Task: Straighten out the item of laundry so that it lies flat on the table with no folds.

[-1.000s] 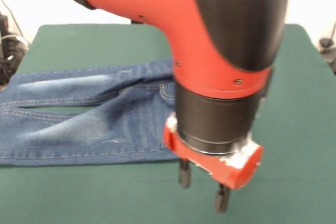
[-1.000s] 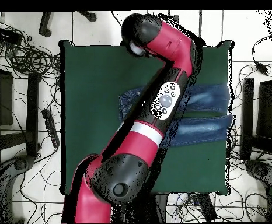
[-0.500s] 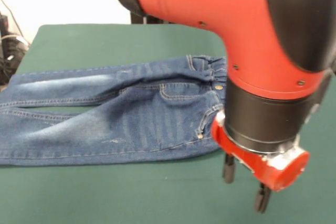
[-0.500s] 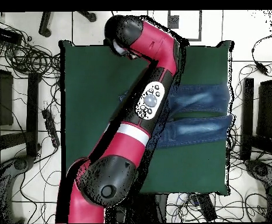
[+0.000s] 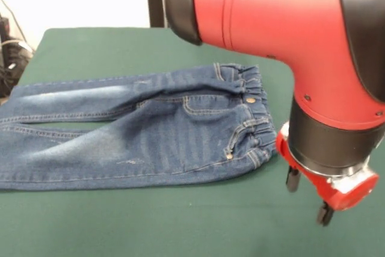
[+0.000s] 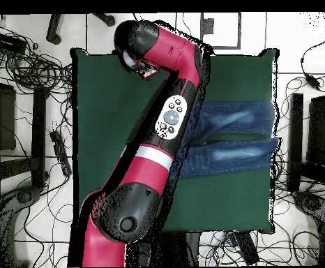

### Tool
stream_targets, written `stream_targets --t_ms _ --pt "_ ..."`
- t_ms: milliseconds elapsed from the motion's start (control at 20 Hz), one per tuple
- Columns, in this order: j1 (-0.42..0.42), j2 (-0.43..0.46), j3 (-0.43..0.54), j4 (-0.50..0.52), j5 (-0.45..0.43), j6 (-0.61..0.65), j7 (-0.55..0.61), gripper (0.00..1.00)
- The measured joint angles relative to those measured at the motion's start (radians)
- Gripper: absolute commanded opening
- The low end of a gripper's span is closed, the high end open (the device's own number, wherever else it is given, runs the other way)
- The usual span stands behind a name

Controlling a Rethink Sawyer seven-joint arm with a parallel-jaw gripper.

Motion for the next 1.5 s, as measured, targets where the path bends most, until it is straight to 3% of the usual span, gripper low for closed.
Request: stream_targets --t_ms 300,450,1000,1500 --pt "-0.041 0.041 -0.101 -0.097 0.01 0.217 0.101 1.0" --pt "-0.045 0.044 -0.119 -0.107 0.009 0.258 0.131 1.0" --pt "0.068 0.01 -0.062 0.01 -0.106 0.166 0.141 1.0" --pt "0.041 0.055 -0.069 0.003 -0.168 0.163 0.141 1.0"
